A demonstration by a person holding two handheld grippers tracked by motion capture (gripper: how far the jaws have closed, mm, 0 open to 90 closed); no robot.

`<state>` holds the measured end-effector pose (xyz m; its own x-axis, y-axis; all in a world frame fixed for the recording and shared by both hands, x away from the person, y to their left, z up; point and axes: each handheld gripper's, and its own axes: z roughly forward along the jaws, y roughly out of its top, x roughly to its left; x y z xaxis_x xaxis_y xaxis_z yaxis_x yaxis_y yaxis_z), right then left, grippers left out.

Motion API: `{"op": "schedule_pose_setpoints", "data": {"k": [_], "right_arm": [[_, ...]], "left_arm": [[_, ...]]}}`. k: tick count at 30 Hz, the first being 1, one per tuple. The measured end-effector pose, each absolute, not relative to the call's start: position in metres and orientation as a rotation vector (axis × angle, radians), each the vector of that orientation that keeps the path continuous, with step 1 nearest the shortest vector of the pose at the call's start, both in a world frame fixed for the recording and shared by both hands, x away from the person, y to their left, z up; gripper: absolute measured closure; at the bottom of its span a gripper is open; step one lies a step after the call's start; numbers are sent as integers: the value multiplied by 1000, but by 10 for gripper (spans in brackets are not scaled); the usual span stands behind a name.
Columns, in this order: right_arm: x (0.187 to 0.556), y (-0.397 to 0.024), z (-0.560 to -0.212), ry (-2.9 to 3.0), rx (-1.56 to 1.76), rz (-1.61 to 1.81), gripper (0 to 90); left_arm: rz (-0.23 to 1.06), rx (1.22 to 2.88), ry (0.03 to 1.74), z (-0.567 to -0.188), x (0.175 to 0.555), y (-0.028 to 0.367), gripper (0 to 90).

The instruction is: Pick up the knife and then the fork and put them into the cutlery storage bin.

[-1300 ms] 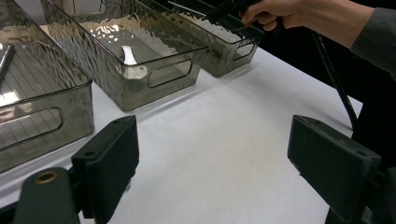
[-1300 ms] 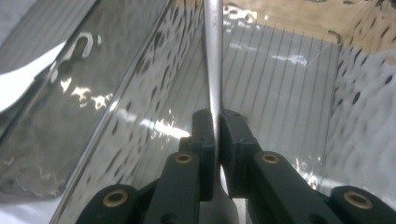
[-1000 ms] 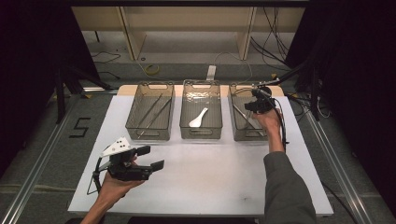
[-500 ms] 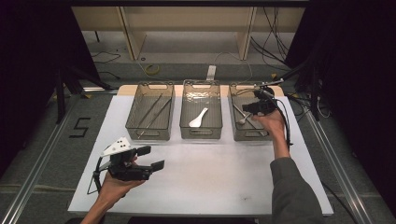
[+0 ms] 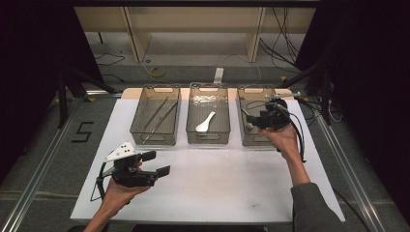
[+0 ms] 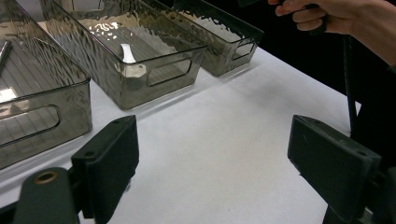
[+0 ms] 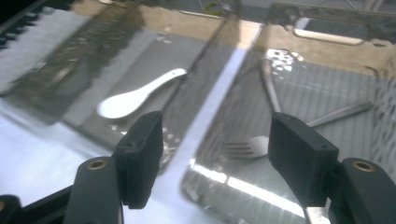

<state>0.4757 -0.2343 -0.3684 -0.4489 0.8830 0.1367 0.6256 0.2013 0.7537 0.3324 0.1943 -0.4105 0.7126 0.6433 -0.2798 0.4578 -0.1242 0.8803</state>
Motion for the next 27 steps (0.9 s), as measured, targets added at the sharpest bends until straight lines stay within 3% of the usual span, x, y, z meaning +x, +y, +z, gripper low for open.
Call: {"op": "schedule_pose_setpoints", "data": {"k": [27], "right_arm": [[379, -224, -384, 2195, 1218, 1363, 275]], "left_arm": [[186, 1768, 881, -411, 333, 193, 159]]}}
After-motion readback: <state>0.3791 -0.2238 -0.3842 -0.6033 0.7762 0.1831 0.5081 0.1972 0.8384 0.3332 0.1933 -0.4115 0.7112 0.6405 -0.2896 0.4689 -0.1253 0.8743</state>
